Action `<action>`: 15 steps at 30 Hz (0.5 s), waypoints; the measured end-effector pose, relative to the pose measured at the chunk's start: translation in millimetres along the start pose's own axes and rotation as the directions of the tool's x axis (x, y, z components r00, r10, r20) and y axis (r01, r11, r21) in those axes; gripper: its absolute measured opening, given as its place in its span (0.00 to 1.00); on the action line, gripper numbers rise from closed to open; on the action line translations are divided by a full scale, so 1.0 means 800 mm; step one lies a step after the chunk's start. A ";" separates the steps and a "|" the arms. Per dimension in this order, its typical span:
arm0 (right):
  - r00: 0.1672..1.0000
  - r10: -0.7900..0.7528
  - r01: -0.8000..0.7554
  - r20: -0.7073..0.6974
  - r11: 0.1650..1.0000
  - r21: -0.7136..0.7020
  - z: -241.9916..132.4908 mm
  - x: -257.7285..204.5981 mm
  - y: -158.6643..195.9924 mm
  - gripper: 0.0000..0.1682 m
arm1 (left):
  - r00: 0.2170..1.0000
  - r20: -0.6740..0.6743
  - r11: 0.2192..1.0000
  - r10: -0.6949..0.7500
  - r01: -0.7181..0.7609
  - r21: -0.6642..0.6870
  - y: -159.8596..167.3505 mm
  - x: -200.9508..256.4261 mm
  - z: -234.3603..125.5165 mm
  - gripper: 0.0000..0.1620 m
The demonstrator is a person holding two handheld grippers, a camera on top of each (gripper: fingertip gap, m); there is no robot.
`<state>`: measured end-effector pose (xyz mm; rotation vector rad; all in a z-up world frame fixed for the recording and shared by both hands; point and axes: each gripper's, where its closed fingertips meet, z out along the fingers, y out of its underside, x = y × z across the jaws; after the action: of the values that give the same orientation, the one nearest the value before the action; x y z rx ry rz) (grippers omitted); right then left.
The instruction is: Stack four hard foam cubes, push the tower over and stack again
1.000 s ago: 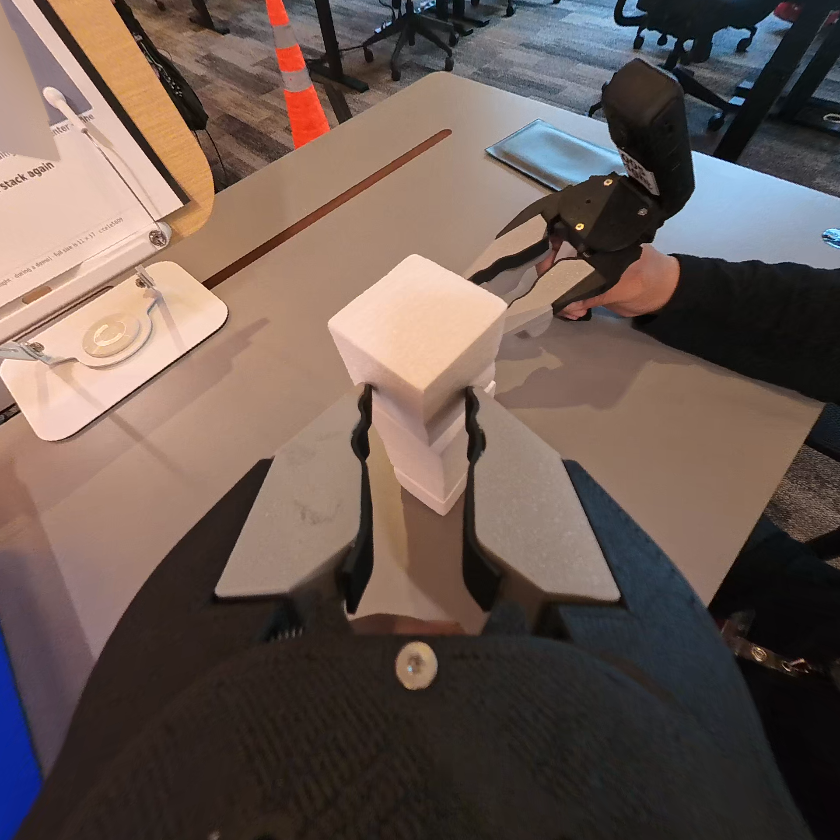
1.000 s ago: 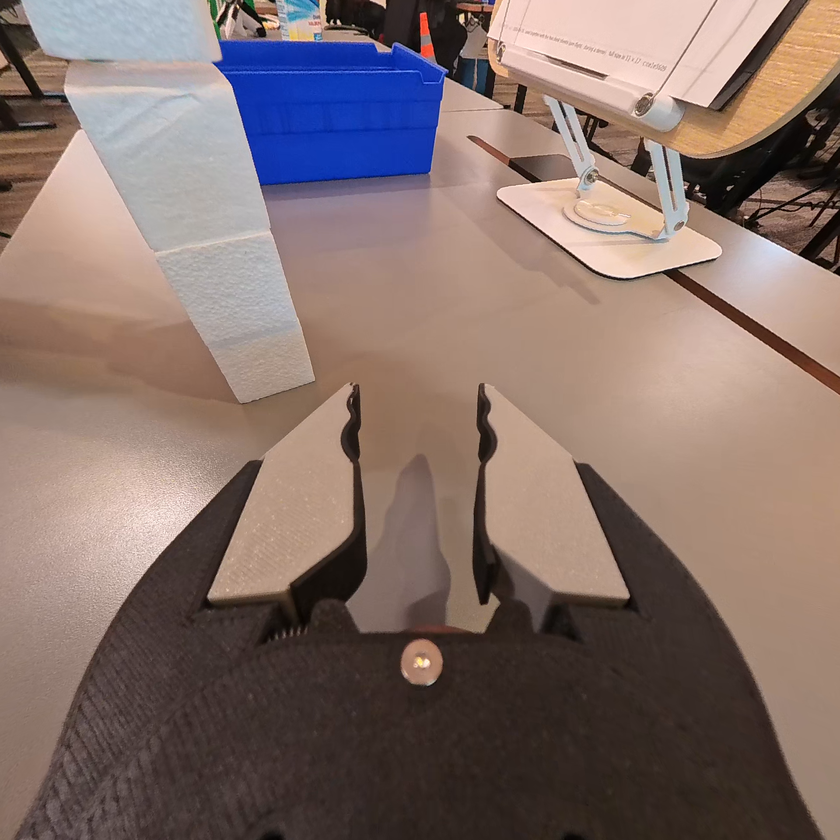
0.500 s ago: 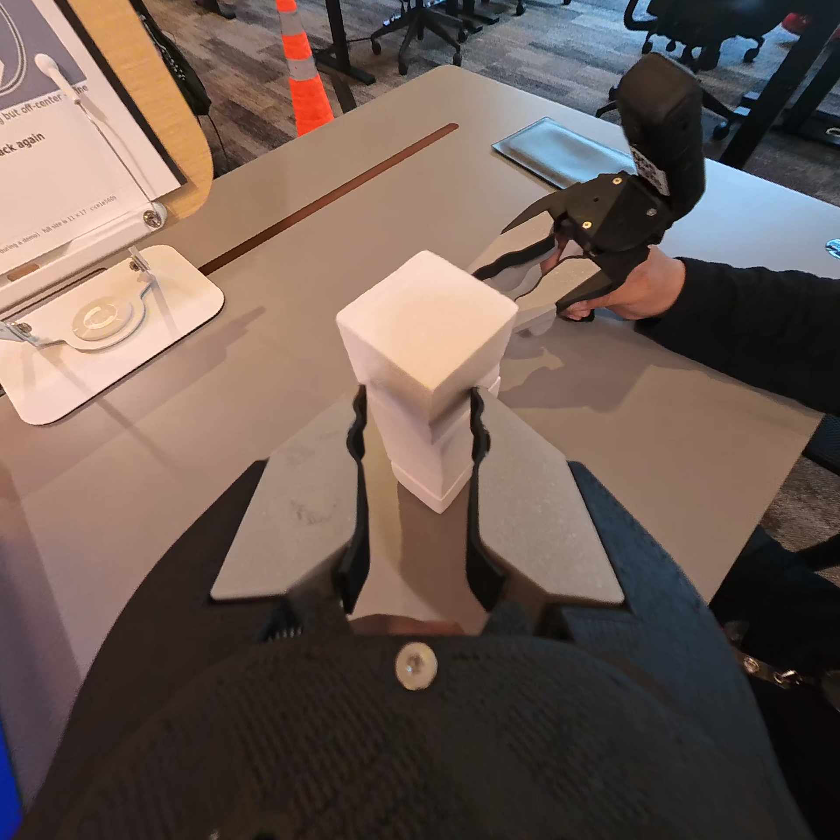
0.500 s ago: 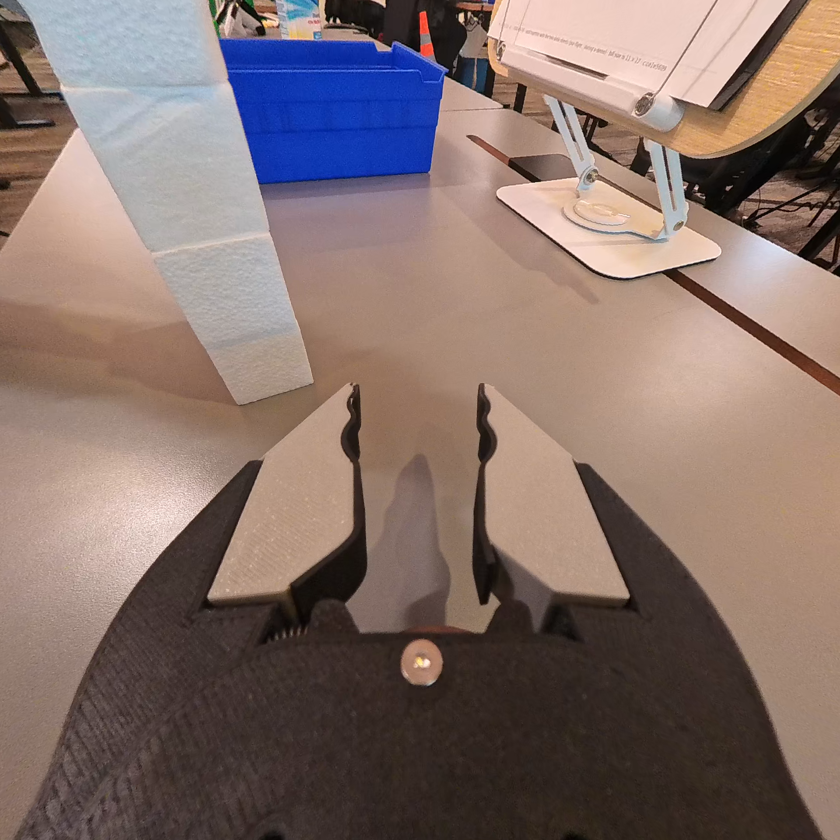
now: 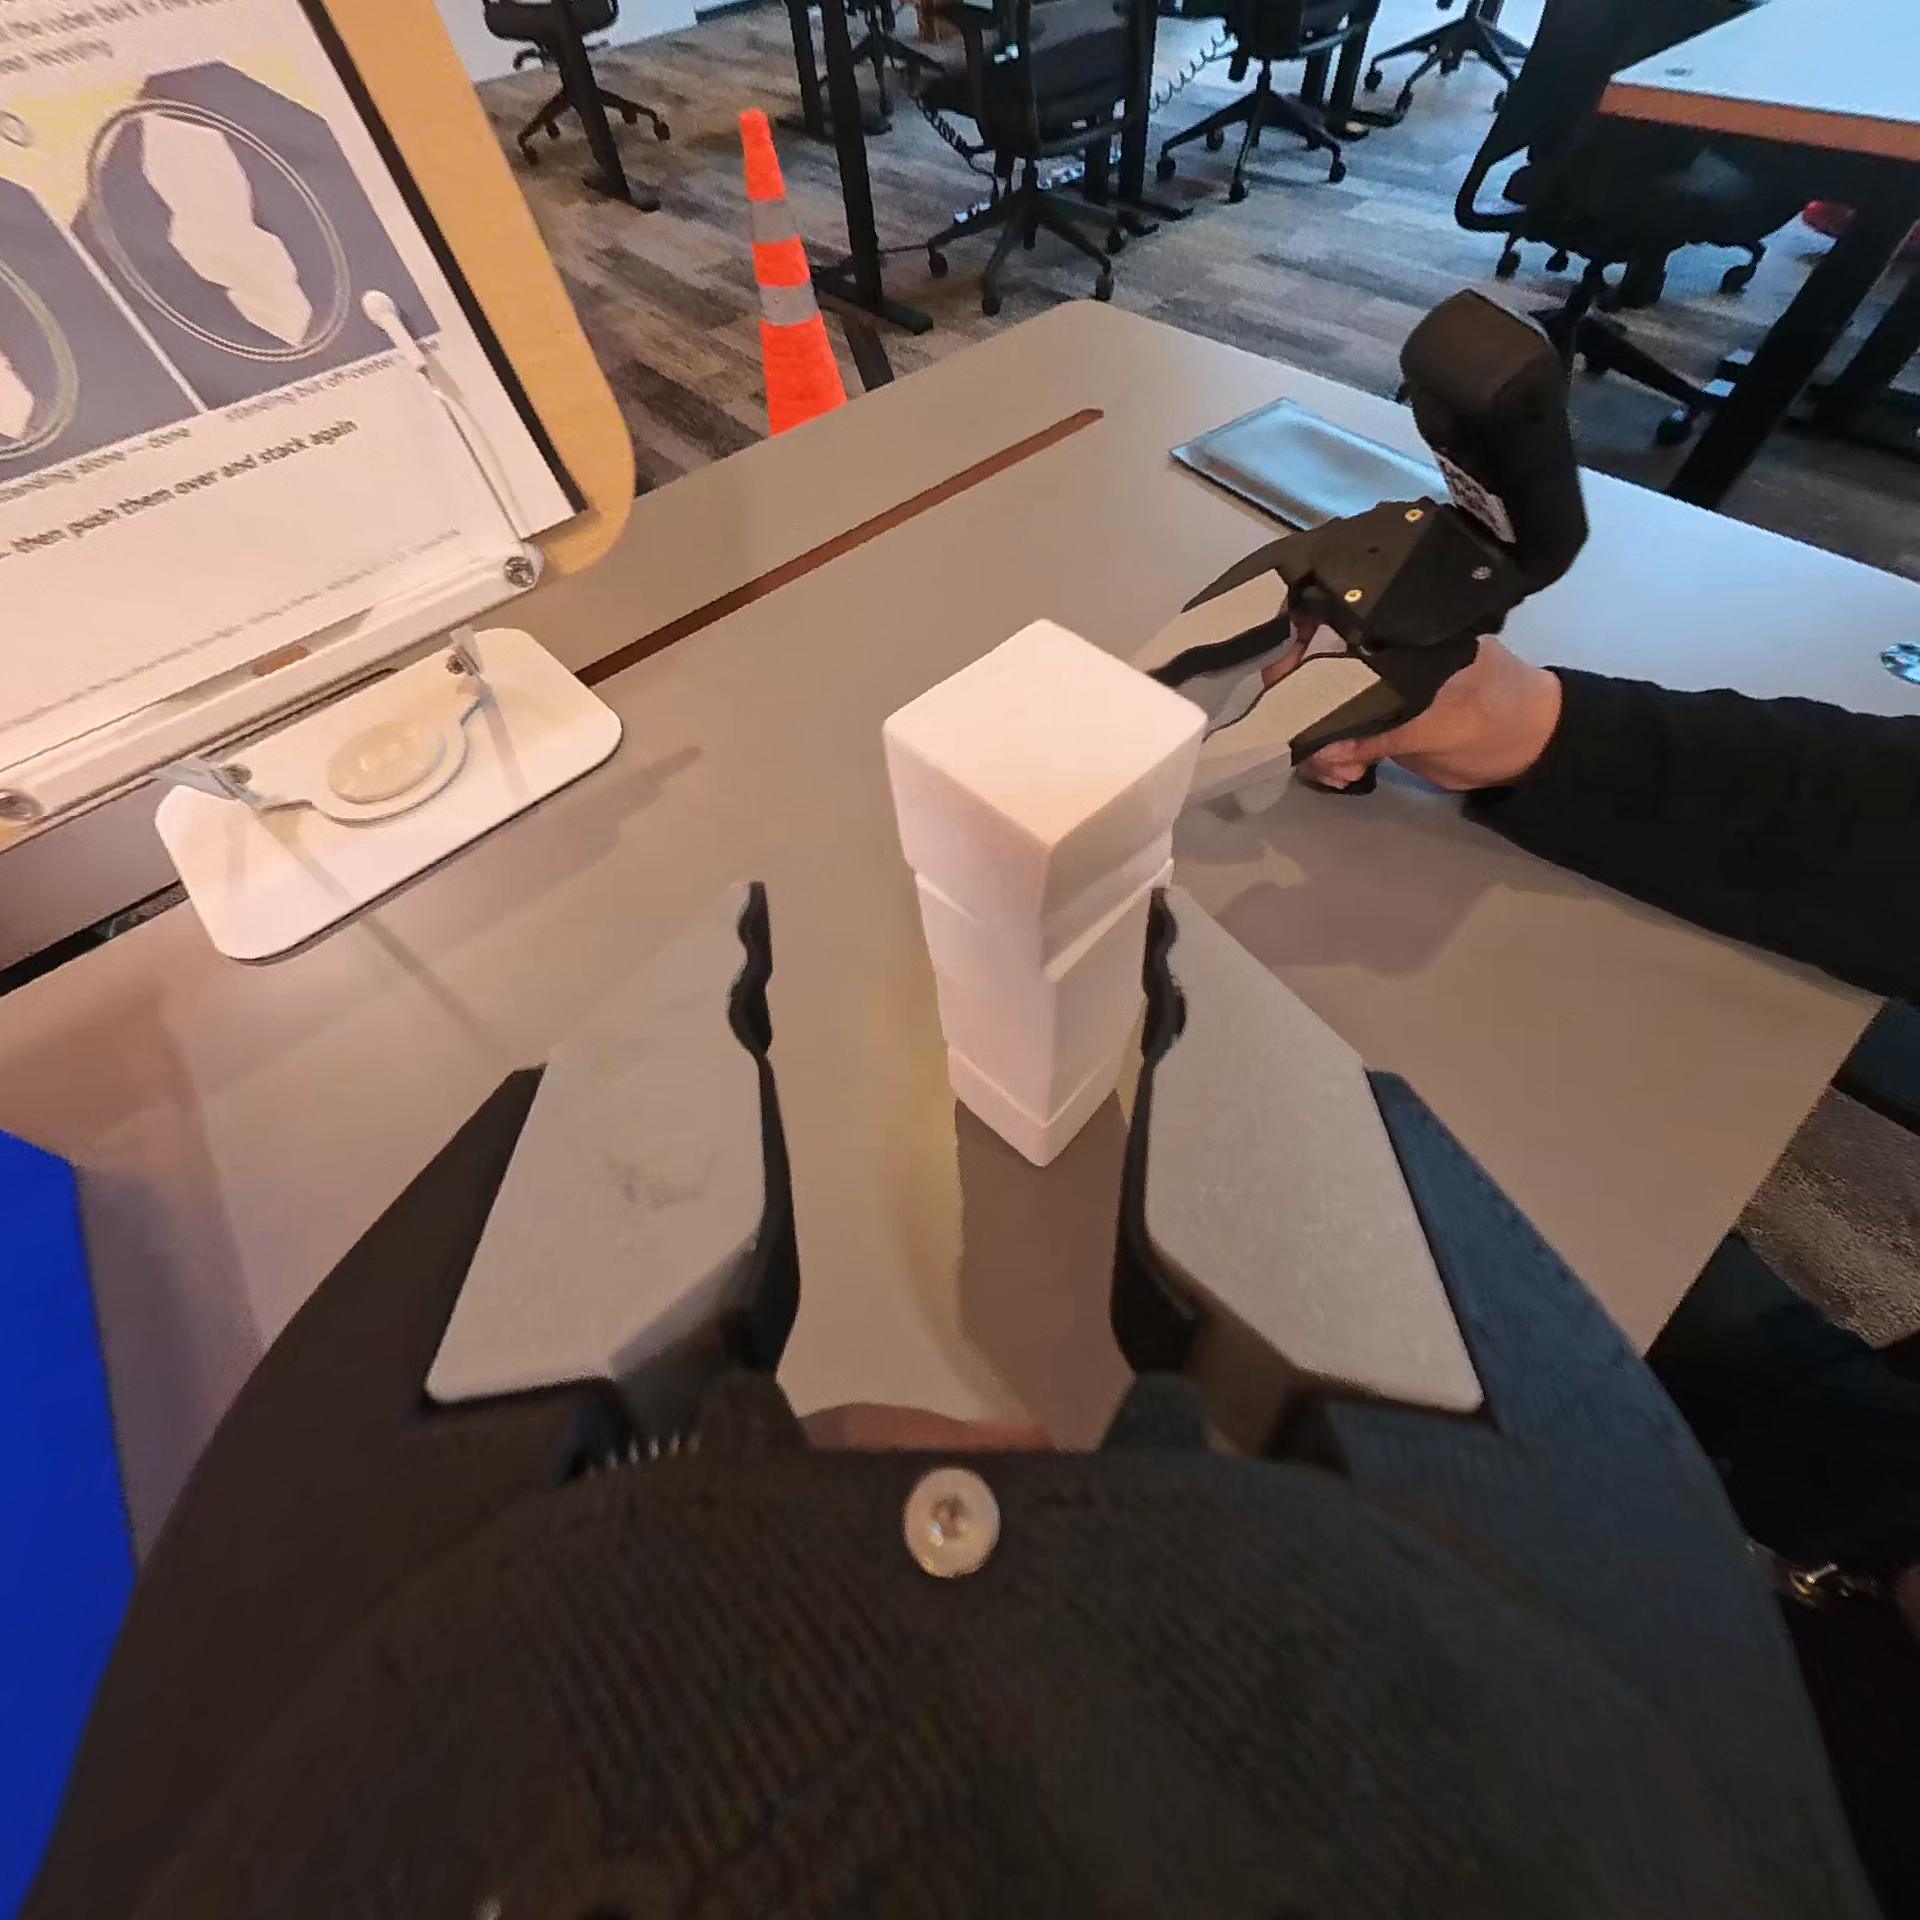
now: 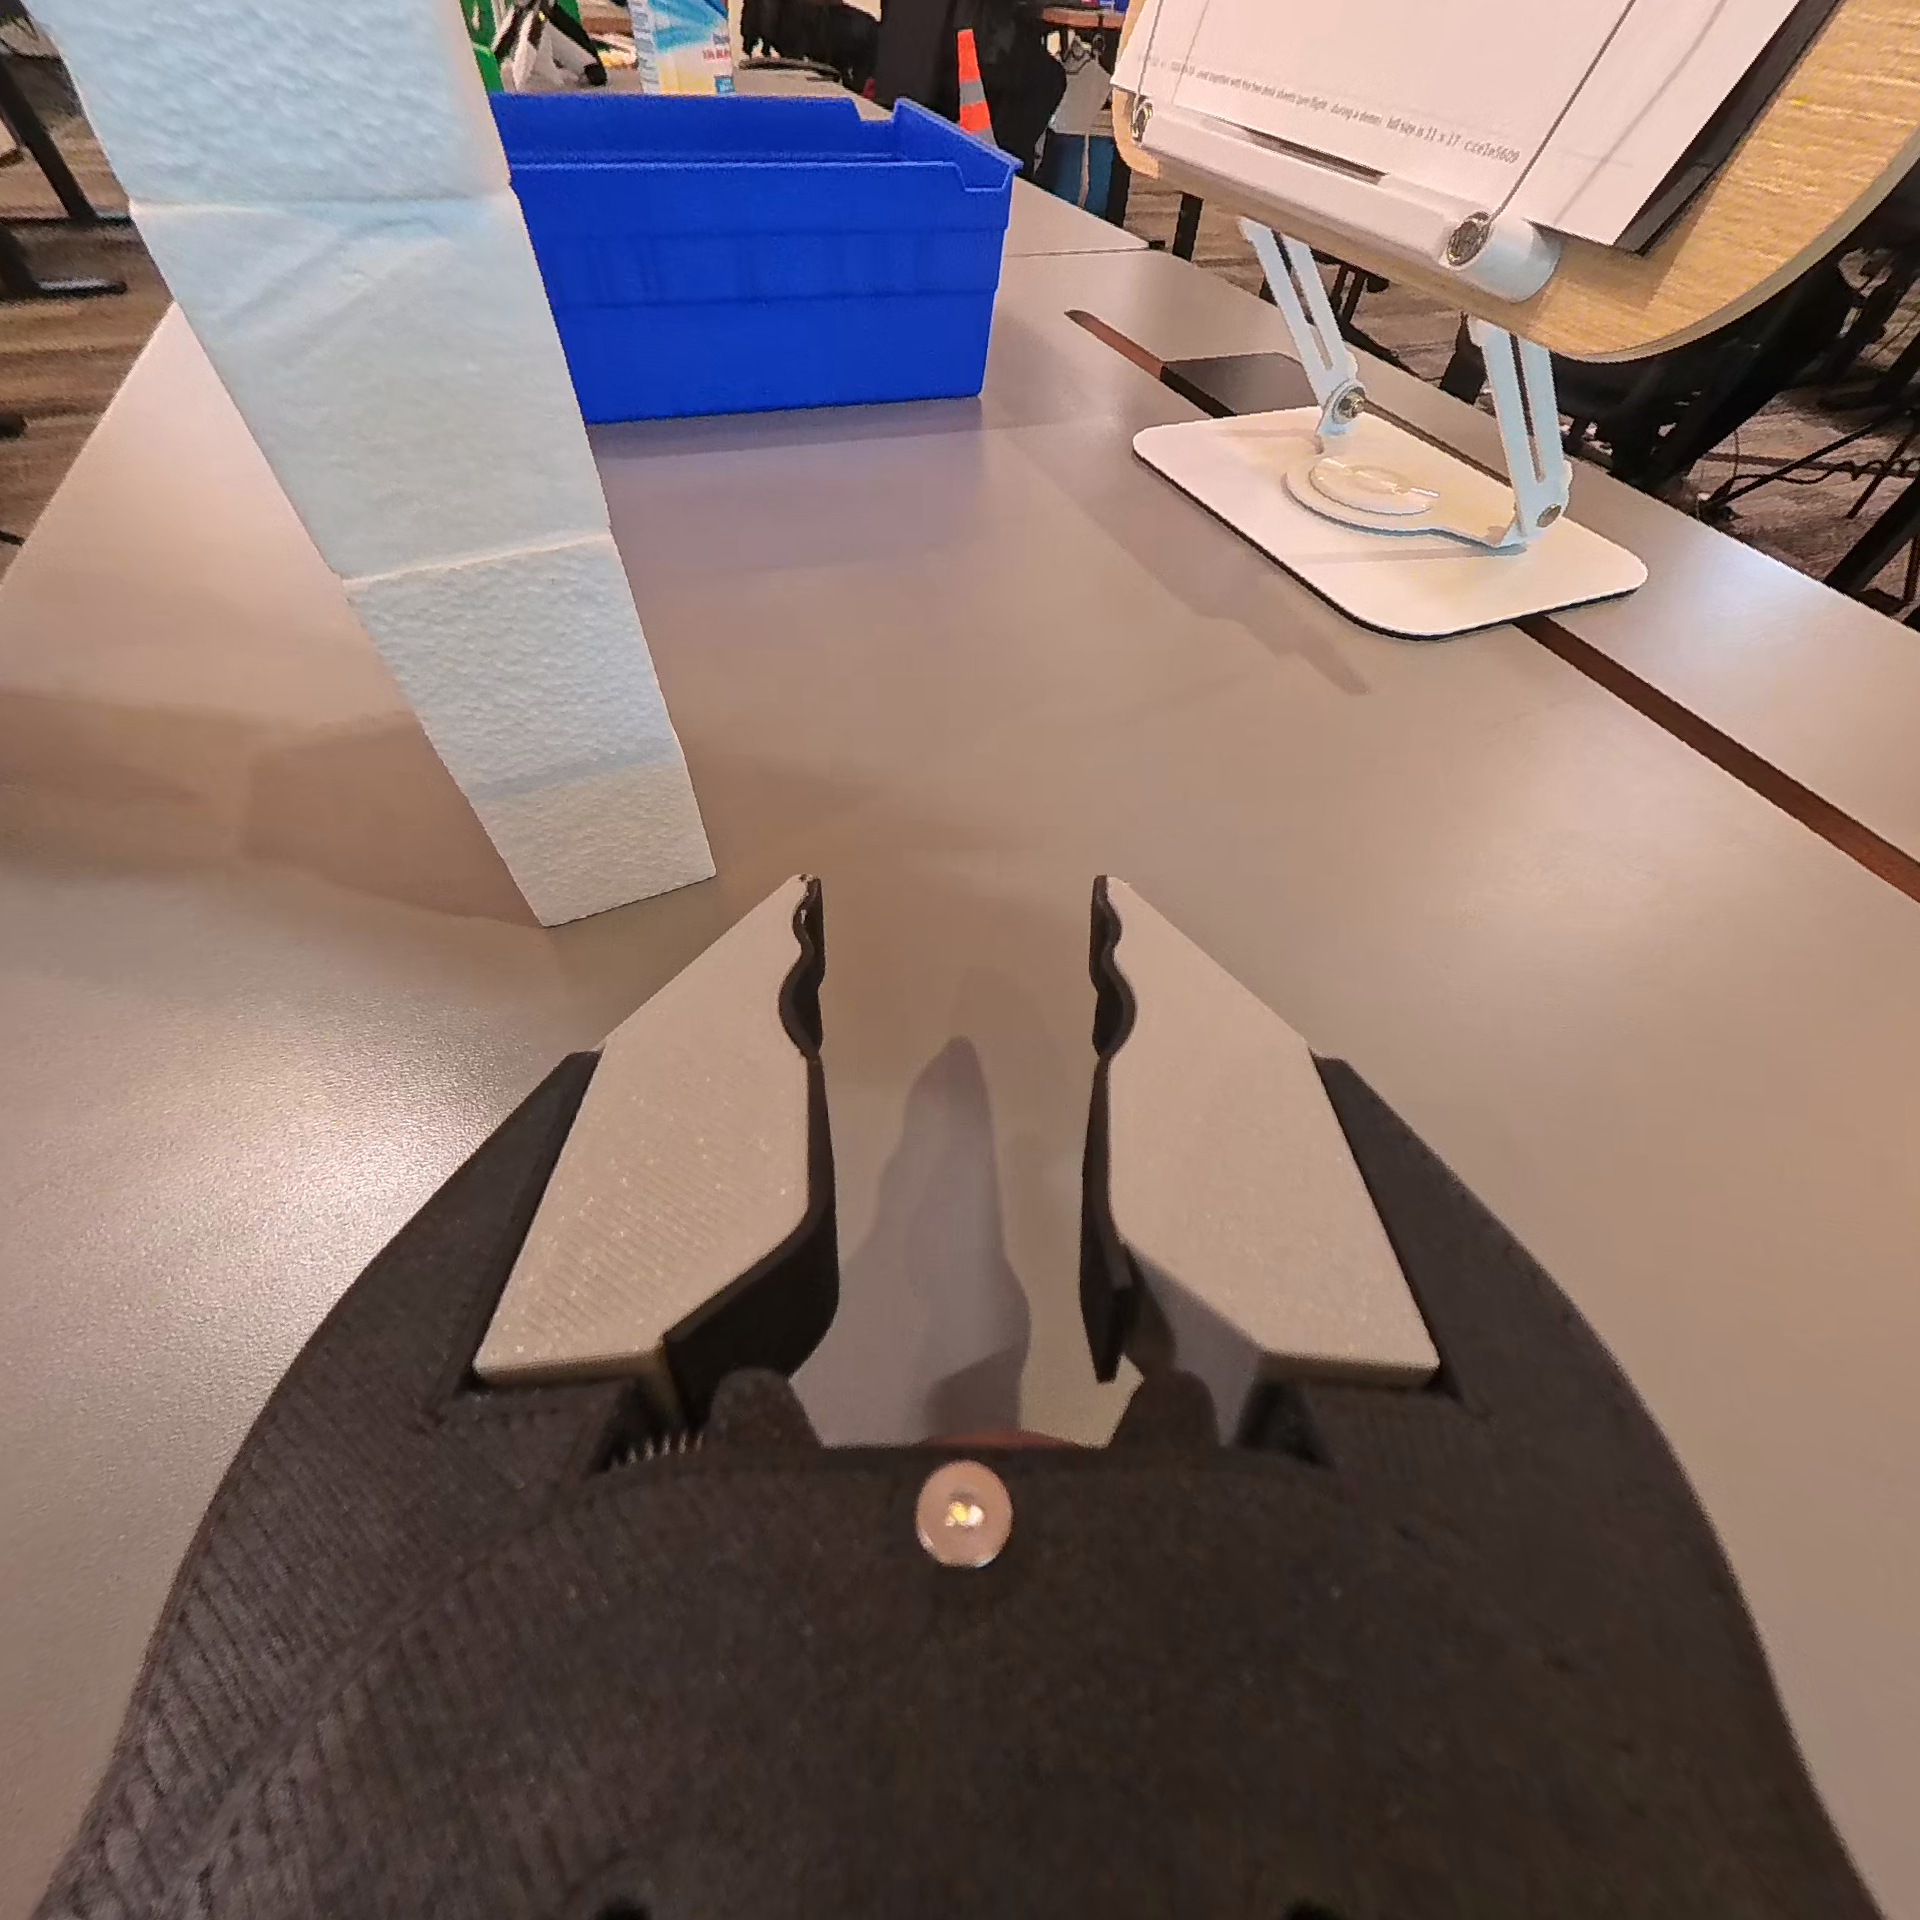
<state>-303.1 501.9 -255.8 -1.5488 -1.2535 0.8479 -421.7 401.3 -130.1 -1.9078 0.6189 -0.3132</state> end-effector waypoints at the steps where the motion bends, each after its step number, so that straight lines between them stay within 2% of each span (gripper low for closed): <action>1: 1.000 0.001 -0.001 0.000 1.000 0.000 0.000 0.000 0.000 0.29 | 1.000 0.002 1.000 -0.001 0.001 0.008 0.001 -0.002 -0.007 0.44; 3: 1.000 0.002 -0.002 0.000 1.000 0.000 0.000 0.000 0.000 0.29 | 1.000 -0.009 0.999 0.008 -0.008 0.036 0.001 -0.001 -0.023 0.39; 6: 1.000 0.004 -0.004 0.001 1.000 -0.001 0.000 0.001 0.000 0.29 | 0.995 -0.076 0.996 0.059 -0.054 0.065 0.006 0.018 -0.046 0.23; 7: 1.000 0.005 -0.005 0.001 1.000 -0.001 0.000 0.001 0.000 0.29 | 0.992 -0.098 0.995 0.085 -0.079 0.064 0.010 0.027 -0.052 0.13; 8: 1.000 0.005 -0.005 0.001 1.000 -0.002 0.000 0.001 0.000 0.29 | 0.986 -0.121 0.992 0.118 -0.112 0.057 0.016 0.037 -0.055 0.00; 11: 1.000 0.006 -0.006 -0.002 1.000 -0.001 0.000 0.001 0.000 0.29 | 0.960 -0.186 0.977 0.209 -0.214 -0.010 0.043 0.070 -0.050 0.00; 15: 1.000 0.006 -0.006 -0.007 1.000 0.004 -0.001 0.002 0.000 0.29 | 0.912 -0.239 0.917 0.335 -0.373 -0.139 0.087 0.107 -0.015 0.00</action>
<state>-302.5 503.3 -255.2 -1.5515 -1.2422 0.8472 -375.4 323.6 -194.2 -1.9001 1.1559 -0.2298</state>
